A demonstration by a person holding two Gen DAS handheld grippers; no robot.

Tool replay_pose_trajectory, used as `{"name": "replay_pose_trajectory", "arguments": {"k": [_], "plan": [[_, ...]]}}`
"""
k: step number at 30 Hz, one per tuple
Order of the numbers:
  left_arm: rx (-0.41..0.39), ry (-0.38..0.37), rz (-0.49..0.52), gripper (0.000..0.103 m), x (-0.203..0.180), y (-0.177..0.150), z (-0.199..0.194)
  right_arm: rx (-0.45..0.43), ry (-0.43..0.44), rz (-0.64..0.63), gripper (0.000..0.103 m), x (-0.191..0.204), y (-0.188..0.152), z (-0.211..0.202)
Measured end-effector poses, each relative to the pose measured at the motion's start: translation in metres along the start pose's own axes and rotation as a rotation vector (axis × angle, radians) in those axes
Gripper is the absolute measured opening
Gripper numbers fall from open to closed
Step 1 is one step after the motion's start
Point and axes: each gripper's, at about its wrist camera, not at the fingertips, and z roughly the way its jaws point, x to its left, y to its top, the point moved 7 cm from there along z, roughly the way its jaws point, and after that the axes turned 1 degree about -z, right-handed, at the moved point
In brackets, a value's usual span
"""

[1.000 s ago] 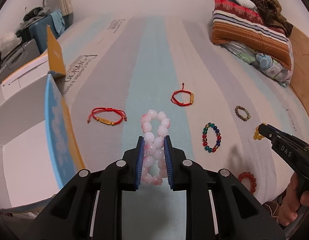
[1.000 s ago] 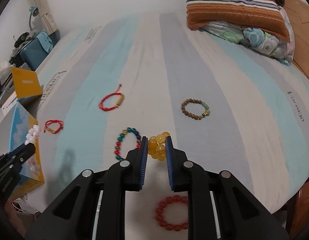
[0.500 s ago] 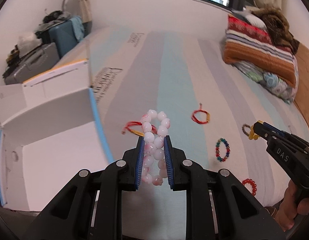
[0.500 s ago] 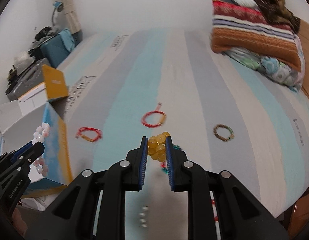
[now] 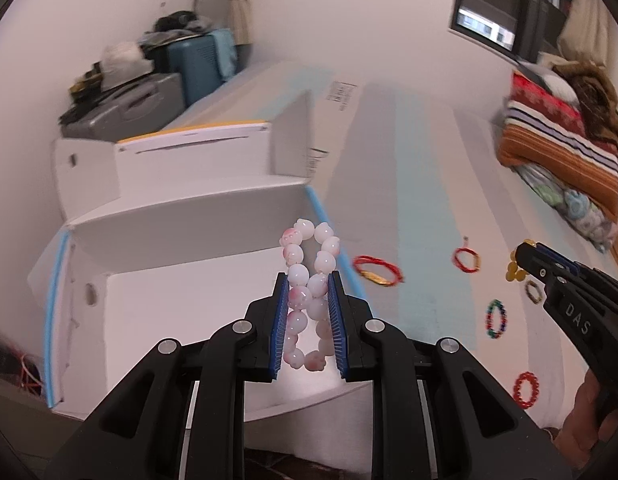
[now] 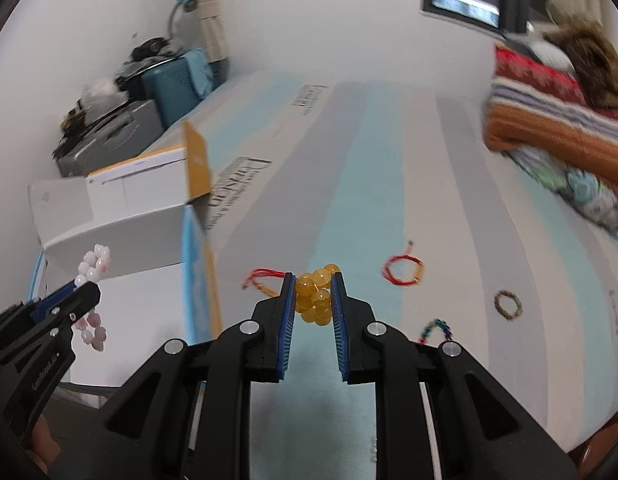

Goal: Organize jewelry
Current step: 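Carry both held bracelets over to the white cardboard box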

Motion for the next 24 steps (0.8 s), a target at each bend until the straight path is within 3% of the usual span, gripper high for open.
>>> {"name": "replay_pose_trajectory", "arguments": {"k": [13,24], "plan": [[0.044,0.102,-0.117,0.019,0.104,-0.022,0.005,0.005,0.101,-0.156,0.017,0.125,-0.007,0.012],[0.123,0.175,-0.184,0.019,0.164,-0.048,0.025,0.132,0.181,-0.237,0.017,0.194,-0.037,0.066]]}}
